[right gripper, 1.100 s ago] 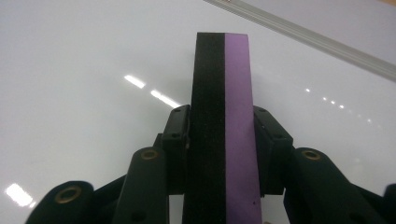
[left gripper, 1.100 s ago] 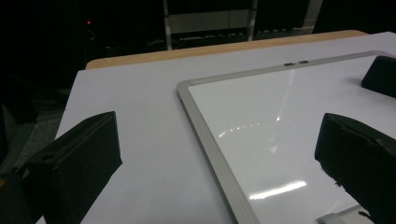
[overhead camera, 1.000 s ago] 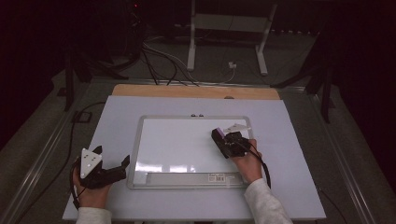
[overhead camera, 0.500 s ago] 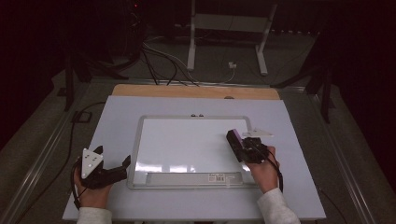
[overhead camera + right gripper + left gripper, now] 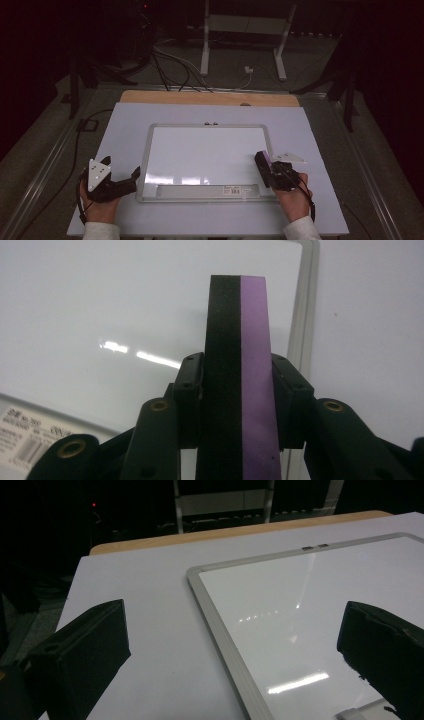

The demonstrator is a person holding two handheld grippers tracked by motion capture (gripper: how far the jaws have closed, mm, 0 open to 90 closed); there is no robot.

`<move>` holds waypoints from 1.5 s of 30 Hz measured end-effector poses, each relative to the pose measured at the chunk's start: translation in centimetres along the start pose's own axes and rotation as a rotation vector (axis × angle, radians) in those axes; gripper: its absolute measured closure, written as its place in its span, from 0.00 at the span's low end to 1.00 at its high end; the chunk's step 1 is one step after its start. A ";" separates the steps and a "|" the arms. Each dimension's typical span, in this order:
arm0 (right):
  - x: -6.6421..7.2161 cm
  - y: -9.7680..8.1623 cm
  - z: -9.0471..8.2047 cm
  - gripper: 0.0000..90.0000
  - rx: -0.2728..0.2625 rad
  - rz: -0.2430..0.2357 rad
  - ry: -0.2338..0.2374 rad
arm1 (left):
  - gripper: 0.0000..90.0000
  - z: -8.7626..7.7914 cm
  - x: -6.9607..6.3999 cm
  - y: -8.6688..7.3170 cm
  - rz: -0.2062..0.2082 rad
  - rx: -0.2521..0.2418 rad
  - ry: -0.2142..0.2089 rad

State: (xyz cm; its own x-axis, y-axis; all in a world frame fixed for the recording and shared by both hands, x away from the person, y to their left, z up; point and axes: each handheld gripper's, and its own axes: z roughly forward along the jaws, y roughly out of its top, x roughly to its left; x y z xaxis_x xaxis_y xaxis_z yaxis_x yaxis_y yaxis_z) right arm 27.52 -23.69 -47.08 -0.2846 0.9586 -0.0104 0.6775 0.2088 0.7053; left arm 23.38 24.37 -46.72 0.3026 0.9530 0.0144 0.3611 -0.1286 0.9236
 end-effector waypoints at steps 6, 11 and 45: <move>0.0 -0.9 0.3 0.70 0.020 0.012 -0.021 | 0.01 0.0 0.0 0.0 0.002 0.000 0.002; 0.3 -1.3 0.9 0.69 0.042 0.020 -0.023 | 0.01 0.0 0.0 0.0 0.002 0.000 0.002; -5.7 -1.1 -3.8 0.04 -0.342 -0.019 0.087 | 0.01 -0.9 1.1 0.2 0.006 -0.038 -0.003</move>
State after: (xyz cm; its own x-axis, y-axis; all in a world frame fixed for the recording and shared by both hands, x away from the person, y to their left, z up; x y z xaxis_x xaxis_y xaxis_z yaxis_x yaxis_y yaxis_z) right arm 25.80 -30.17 -45.07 -0.3616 0.9320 0.0242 0.4094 0.1354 0.9023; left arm 23.00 25.62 -46.19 0.3074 0.9514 0.0187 0.3257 -0.1237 0.9373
